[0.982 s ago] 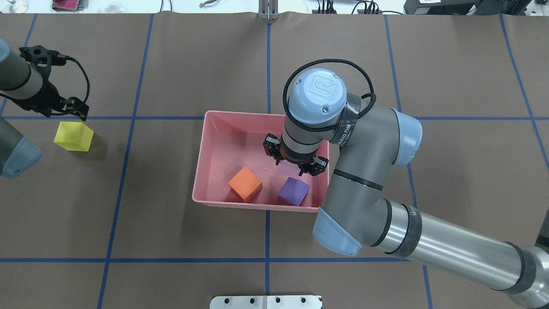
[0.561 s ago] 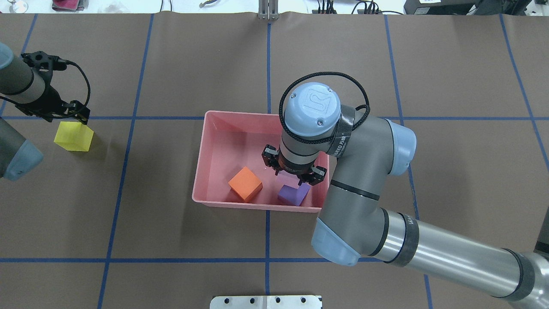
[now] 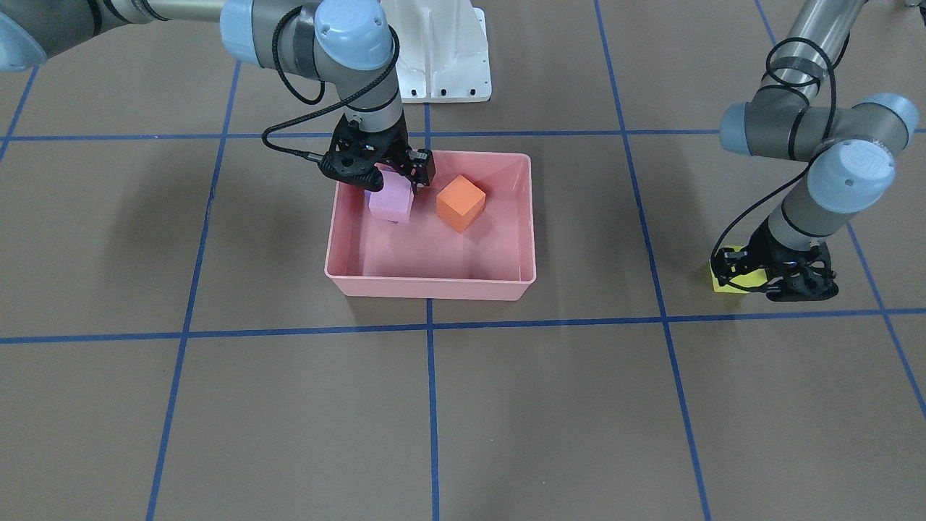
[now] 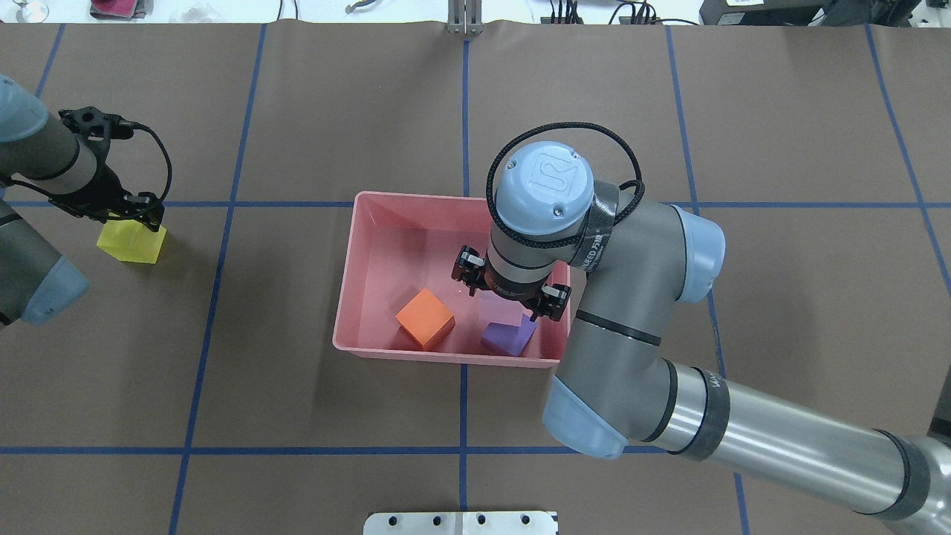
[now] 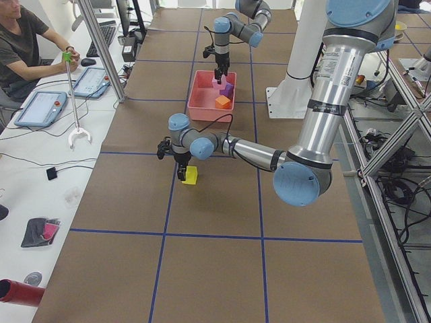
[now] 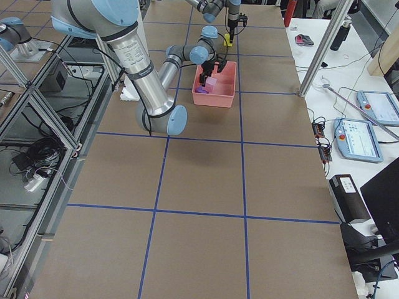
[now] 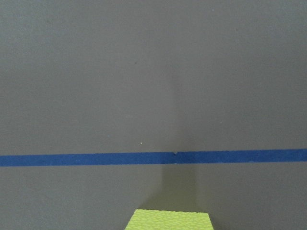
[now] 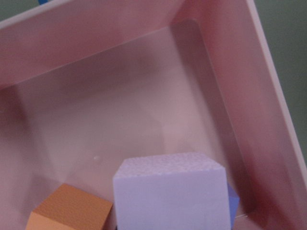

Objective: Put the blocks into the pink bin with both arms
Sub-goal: 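Release light pink cube in bin with right gripper while left grasps yellow cube, then carry yellow cube into bin with left gripper while right arm withdraws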

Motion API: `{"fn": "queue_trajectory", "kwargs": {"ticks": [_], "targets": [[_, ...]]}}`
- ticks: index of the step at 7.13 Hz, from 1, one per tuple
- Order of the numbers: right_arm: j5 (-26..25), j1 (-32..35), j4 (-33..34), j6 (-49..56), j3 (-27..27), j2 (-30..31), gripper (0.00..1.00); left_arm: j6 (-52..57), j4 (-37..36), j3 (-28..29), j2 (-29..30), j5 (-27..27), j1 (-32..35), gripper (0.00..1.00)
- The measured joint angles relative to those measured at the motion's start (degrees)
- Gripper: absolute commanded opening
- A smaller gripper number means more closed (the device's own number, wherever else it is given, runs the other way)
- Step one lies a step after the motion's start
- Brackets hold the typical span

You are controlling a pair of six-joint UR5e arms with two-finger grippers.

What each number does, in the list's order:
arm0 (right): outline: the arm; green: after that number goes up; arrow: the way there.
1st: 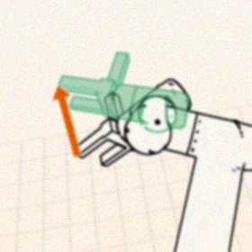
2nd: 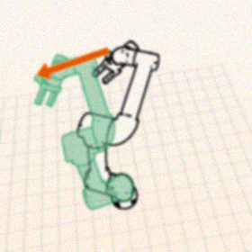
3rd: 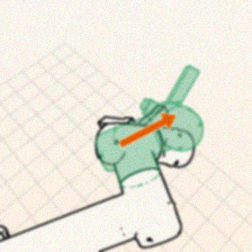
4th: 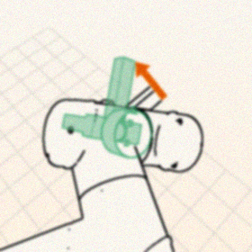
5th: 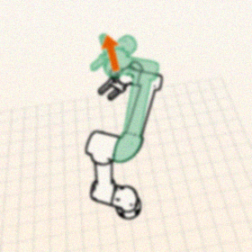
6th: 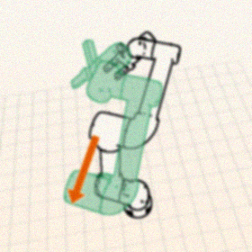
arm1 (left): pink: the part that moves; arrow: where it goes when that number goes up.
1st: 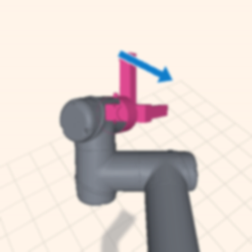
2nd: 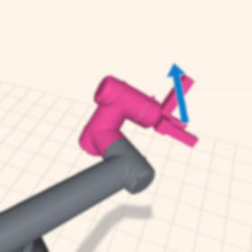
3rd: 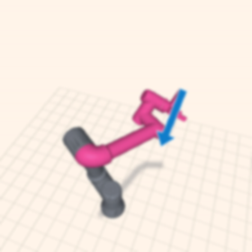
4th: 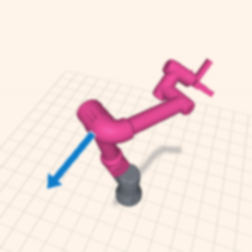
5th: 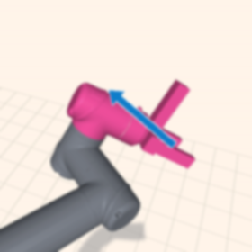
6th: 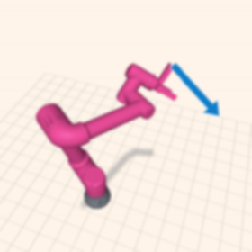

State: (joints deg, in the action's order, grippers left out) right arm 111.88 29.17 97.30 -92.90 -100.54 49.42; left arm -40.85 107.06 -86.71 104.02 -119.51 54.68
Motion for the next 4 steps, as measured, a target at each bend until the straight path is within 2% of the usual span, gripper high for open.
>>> {"fn": "queue_trajectory", "kwargs": {"ticks": [2, 4], "targets": [[1.83, 3.60, 0.41, 0.16, -5.08, 2.92, 1.00, 0.11, -0.11, -0.16, -0.05, -0.06, -0.10, 0.00], [8.66, 12.65, 0.51, 2.44, -9.48, 7.65, 1.00, 0.01, -0.75, -0.88, 0.78, -4.60, -0.08, 0.00]]}}
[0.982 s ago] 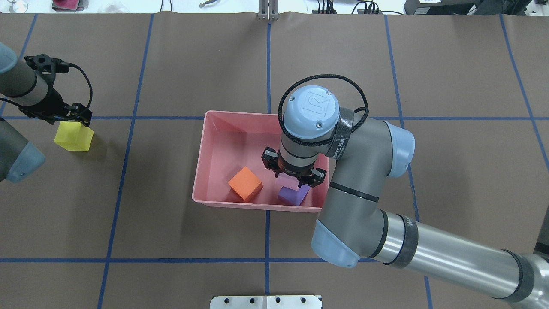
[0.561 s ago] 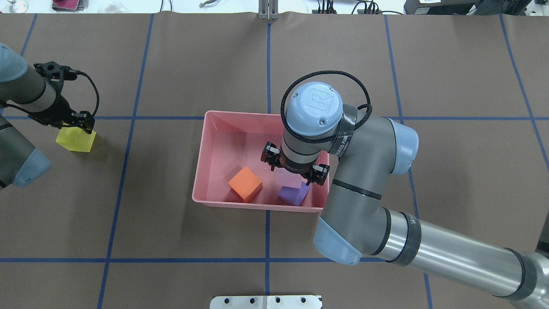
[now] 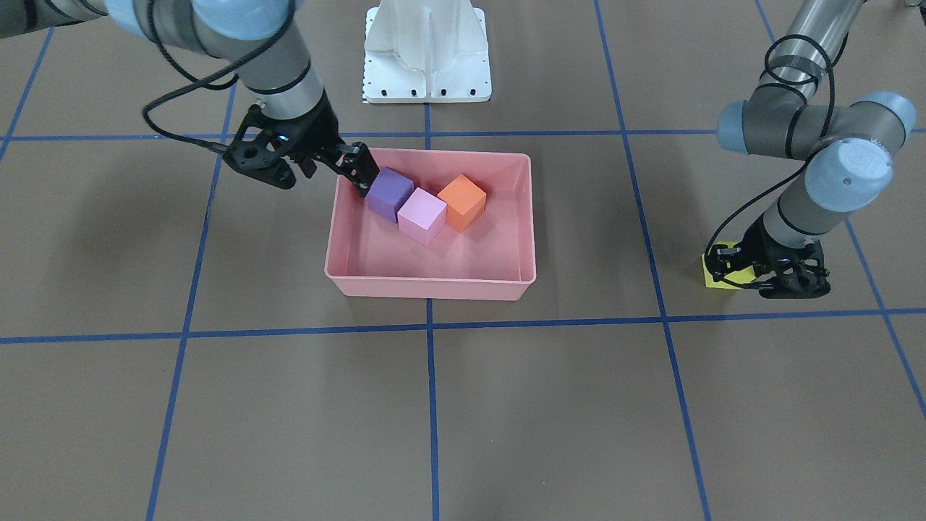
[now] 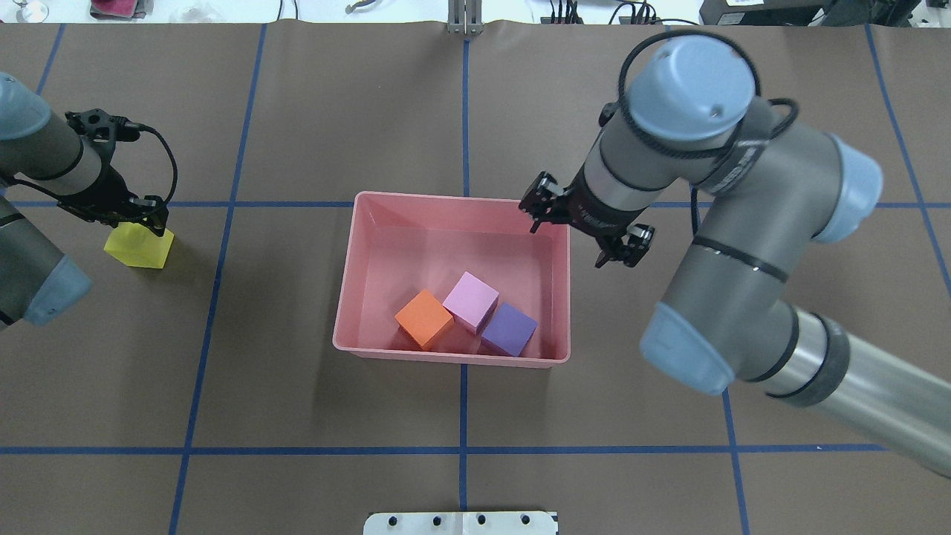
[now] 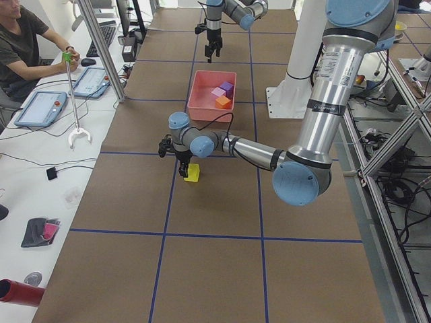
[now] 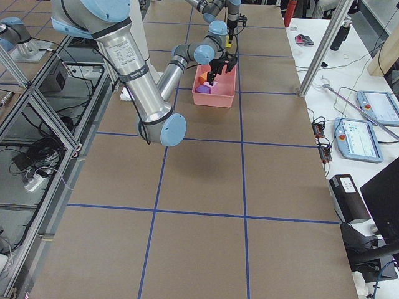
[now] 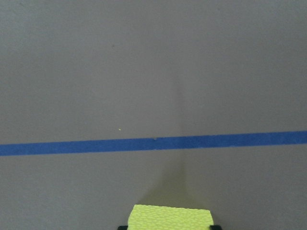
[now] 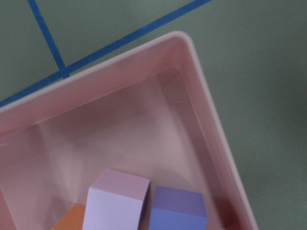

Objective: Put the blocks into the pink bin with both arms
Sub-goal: 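Carry yellow cube into bin with left gripper while right arm withdraws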

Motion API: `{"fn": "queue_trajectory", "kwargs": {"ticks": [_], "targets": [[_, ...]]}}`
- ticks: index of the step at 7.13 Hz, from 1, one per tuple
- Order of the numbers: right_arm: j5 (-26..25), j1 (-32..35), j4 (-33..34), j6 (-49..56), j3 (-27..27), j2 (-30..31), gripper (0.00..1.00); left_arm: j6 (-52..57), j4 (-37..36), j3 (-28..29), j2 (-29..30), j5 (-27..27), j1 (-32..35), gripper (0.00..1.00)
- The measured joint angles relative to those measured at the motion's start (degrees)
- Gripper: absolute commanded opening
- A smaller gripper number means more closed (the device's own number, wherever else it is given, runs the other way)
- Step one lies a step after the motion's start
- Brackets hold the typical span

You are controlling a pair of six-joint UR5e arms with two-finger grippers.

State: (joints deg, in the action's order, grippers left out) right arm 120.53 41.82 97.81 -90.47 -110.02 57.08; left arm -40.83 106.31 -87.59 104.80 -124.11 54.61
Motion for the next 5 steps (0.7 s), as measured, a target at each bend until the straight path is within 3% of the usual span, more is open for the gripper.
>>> {"fn": "queue_trajectory", "kwargs": {"ticks": [1, 3, 5], "targets": [[3.26, 4.91, -0.01, 4.48, -0.95, 2.92, 1.00, -1.46, -0.76, -0.86, 1.61, -3.32, 0.10, 0.00], [5.05, 9.79, -0.28, 15.32, -2.37, 9.95, 1.00, -8.60, -7.04, -5.31, 7.81, -5.39, 0.14, 0.00], [4.65, 11.35, -0.65, 22.09, -2.66, 14.83, 1.00, -15.20, -23.01, -11.59, 19.67, -5.65, -0.92, 0.00]]}}
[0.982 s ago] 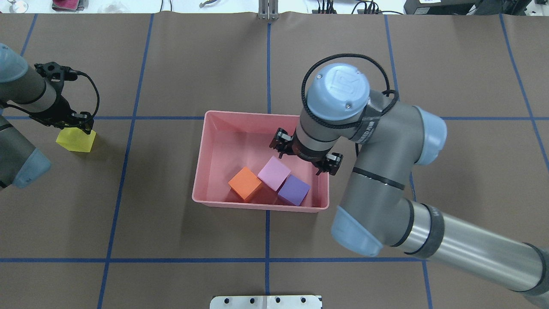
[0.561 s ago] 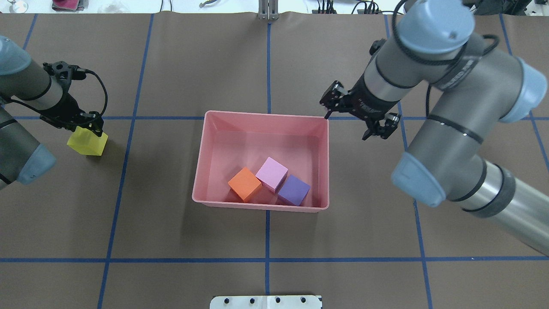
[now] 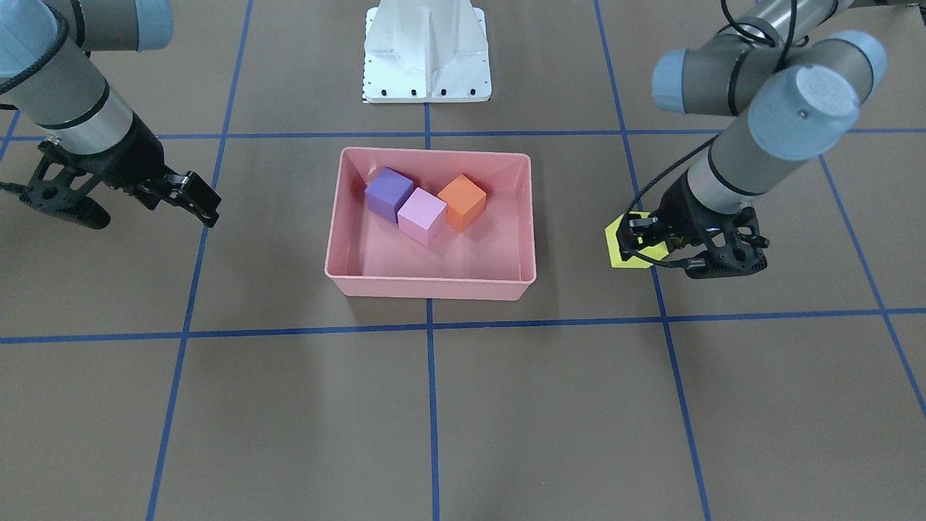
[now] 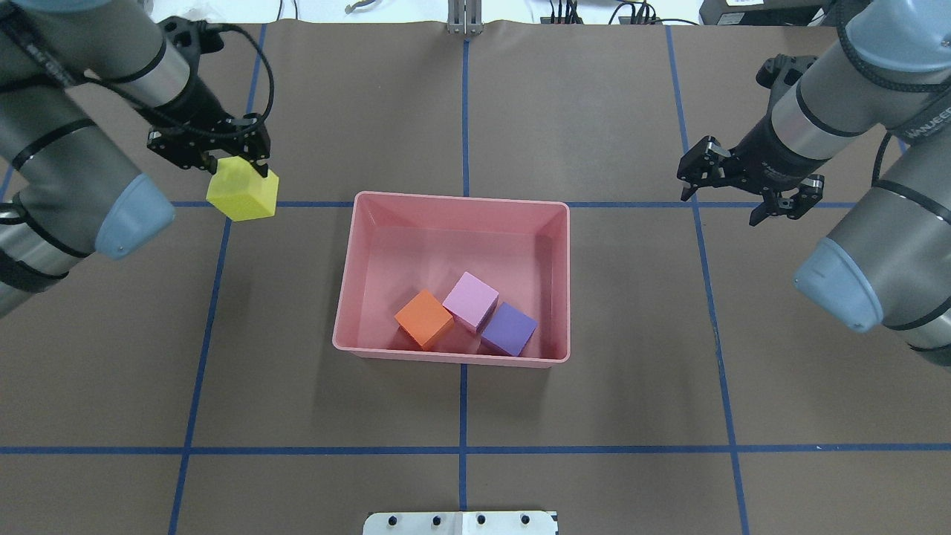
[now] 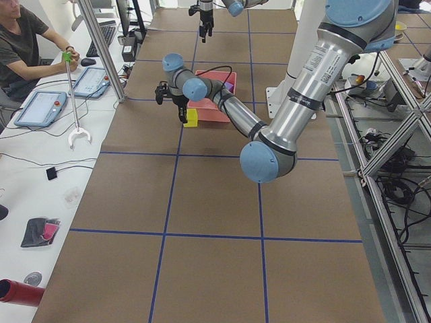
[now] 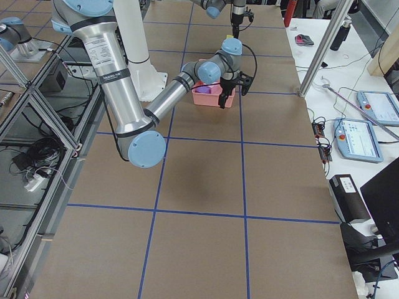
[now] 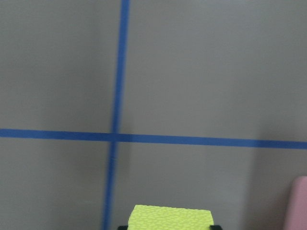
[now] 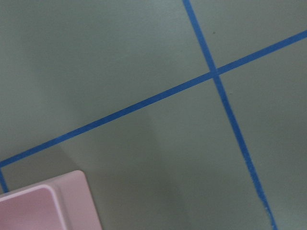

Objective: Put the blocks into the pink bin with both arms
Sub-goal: 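Carry yellow cube into bin with left gripper while right arm withdraws, then open the left gripper to release the yellow cube in the bin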

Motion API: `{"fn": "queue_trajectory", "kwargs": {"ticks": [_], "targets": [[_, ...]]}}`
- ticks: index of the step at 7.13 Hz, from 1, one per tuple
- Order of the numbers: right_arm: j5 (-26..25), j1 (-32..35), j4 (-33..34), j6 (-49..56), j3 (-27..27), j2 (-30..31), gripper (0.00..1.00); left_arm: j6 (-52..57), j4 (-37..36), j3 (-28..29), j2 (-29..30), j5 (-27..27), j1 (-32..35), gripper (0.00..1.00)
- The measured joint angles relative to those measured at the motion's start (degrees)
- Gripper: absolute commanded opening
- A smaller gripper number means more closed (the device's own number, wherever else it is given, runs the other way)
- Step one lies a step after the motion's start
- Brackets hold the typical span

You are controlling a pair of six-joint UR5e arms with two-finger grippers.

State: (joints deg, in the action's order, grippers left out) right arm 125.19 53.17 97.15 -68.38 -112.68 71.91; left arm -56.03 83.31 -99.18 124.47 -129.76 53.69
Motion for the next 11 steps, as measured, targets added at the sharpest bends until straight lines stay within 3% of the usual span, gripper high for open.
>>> {"fn": "queue_trajectory", "kwargs": {"ticks": [1, 3, 6, 7, 9, 11], "targets": [[-0.18, 0.33, -0.07, 2.30, 0.07, 1.41, 1.00, -5.66, -4.43, -0.96, 5.50, 1.18, -3.30, 0.00], [-0.30, 1.00, -0.12, 6.01, 0.34, 3.36, 1.00, -15.77, -6.32, 1.20, 12.68, 9.25, -13.30, 0.00], [-0.61, 1.22, -0.12, 7.91, 0.66, 4.34, 1.00, -20.11, 2.61, 14.00, 17.56, 16.27, -18.63, 0.00], [-0.63, 1.23, -0.12, 7.97, 0.66, 4.44, 1.00, -20.25, 5.74, 17.16, 17.98, 17.15, -18.93, 0.24], [-0.65, 1.23, -0.12, 7.99, 0.70, 4.53, 1.00, -20.30, 7.69, 19.83, 18.59, 17.64, -19.03, 1.00], [-0.65, 1.23, -0.12, 8.00, 0.73, 4.58, 1.00, -20.09, 7.88, 20.23, 18.69, 17.69, -18.90, 1.00]]}}
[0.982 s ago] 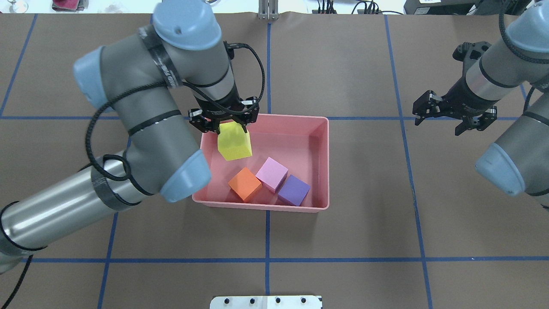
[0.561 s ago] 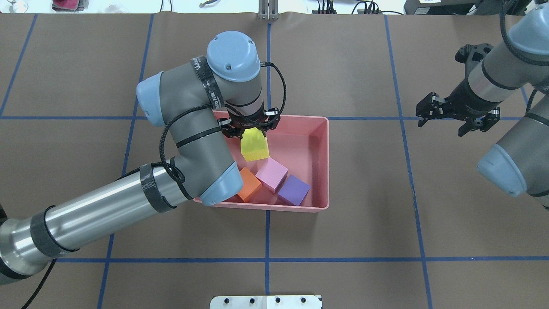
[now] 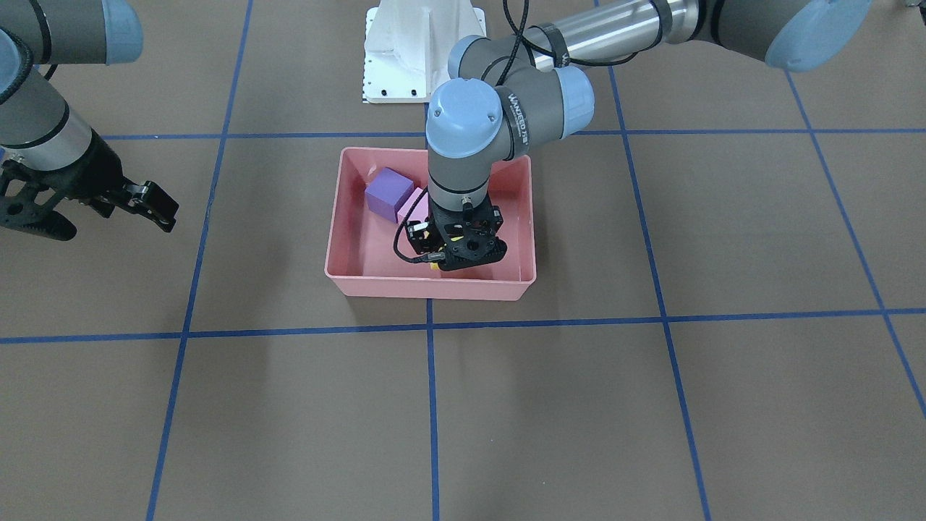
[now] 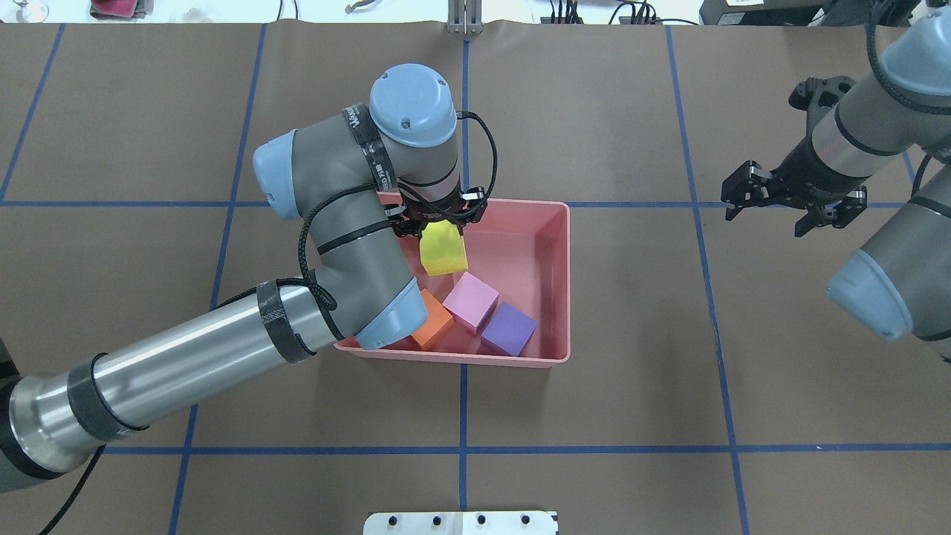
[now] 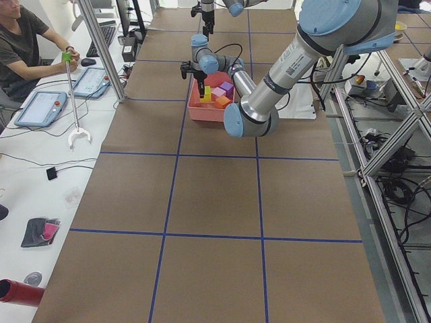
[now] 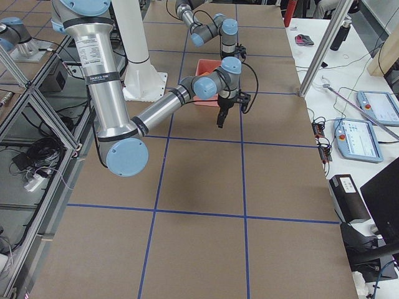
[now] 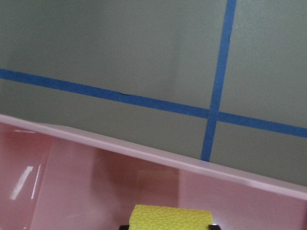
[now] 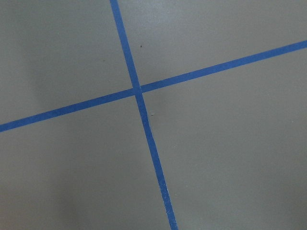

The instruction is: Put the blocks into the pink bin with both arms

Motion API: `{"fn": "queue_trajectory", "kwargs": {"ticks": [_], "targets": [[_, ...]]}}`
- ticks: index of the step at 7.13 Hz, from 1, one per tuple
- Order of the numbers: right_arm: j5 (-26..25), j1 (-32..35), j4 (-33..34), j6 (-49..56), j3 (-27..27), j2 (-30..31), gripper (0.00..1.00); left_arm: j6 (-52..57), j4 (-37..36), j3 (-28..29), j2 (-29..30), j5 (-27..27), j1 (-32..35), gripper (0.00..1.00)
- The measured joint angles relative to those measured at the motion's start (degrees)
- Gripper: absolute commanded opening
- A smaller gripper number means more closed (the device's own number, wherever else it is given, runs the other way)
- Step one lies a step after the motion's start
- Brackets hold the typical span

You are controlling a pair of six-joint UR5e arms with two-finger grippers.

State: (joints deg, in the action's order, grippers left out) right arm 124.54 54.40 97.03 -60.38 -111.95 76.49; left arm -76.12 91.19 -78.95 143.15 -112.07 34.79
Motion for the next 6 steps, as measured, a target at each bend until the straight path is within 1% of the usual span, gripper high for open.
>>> {"fn": "queue_trajectory", "kwargs": {"ticks": [1, 2, 3, 4, 5, 6], "targets": [[0.02, 0.15, 0.00, 0.06, -0.02, 0.13, 1.00, 0.20, -0.06, -0.66, -0.04, -0.01, 0.39, 1.00], [0.06, 0.66, 0.00, 0.50, -0.14, 0.30, 1.00, 0.49, -0.36, -3.03, -0.88, -0.14, 1.13, 1.00], [0.10, 1.73, 0.00, 1.71, -0.21, 0.66, 1.00, 1.16, -1.18, -8.16, -3.84, -0.39, 2.02, 1.00], [0.24, 3.35, 0.00, 4.04, -0.23, 1.45, 1.00, 2.96, -2.55, -15.56, -9.06, -0.82, 2.81, 1.00], [0.55, 5.85, 0.02, 8.04, -0.22, 2.68, 1.00, 6.35, -3.90, -24.54, -16.56, -1.76, 4.18, 1.00], [0.82, 8.81, 0.07, 13.12, -0.19, 4.21, 1.00, 11.23, -4.41, -32.33, -24.91, -3.48, 6.95, 1.00]]}}
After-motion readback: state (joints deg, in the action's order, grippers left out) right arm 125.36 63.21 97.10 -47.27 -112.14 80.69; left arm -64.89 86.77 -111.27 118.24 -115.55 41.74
